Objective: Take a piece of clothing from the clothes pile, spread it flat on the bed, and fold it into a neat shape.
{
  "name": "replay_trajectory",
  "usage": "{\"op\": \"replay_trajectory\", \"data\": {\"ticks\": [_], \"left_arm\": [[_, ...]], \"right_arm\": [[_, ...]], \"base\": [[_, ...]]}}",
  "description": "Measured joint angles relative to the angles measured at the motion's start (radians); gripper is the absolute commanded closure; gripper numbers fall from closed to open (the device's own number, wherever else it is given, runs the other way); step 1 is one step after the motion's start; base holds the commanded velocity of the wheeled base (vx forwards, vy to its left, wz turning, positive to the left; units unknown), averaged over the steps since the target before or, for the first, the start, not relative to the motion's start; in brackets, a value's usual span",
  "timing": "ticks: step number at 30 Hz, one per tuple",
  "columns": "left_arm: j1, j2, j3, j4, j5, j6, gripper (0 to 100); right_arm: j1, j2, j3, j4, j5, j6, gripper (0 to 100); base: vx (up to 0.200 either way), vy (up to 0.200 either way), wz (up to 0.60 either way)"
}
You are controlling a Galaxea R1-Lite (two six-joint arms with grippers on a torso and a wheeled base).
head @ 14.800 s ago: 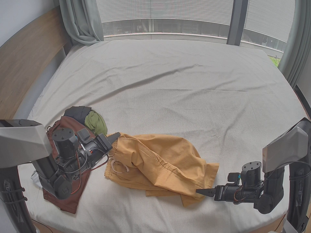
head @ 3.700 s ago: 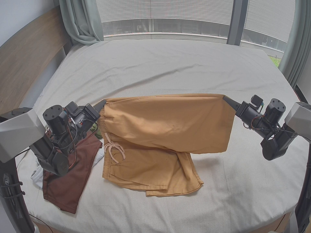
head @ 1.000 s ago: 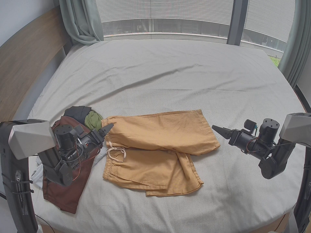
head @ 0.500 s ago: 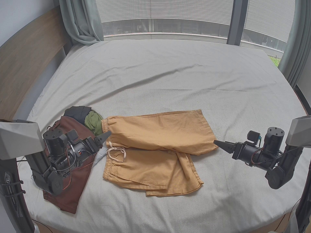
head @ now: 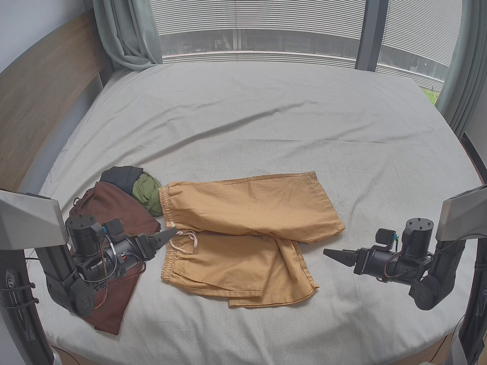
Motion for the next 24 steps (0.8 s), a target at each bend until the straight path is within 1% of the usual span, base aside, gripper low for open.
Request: {"op": "replay_trajectory", "data": {"ticks": [8,13,18,20,22,24], "left_arm": [[0.001,0.001,0.004,0.000,0.000,0.000,0],[0.001,0.003,0.002,0.000,-0.001,-0.001,0],[0.000,0.004,0.001,0.000,0.000,-0.002,0],[0.001,0.005,0.001,0.000,0.000,-0.002,0],[0.001,0.007,0.000,0.001,-0.001,-0.004,0],[0.000,0.007,-0.001,0.000,-0.001,-0.005,0]], "right_arm": [[0.034,0.070,0.033,0.000,-0.033,0.002,0],[0.054,0.120,0.033,-0.004,-0.071,0.008,0],[0.063,0.154,0.025,-0.004,-0.074,0.014,0],[0.066,0.164,0.023,-0.004,-0.074,0.026,0],[0.075,0.184,0.013,-0.003,-0.077,0.057,0],[0.078,0.188,0.010,-0.004,-0.078,0.062,0]], "base": [[0.000,0.000,0.00],[0.000,0.000,0.00],[0.000,0.000,0.00],[0.000,0.000,0.00],[0.000,0.000,0.00],[0.000,0.000,0.00]]}}
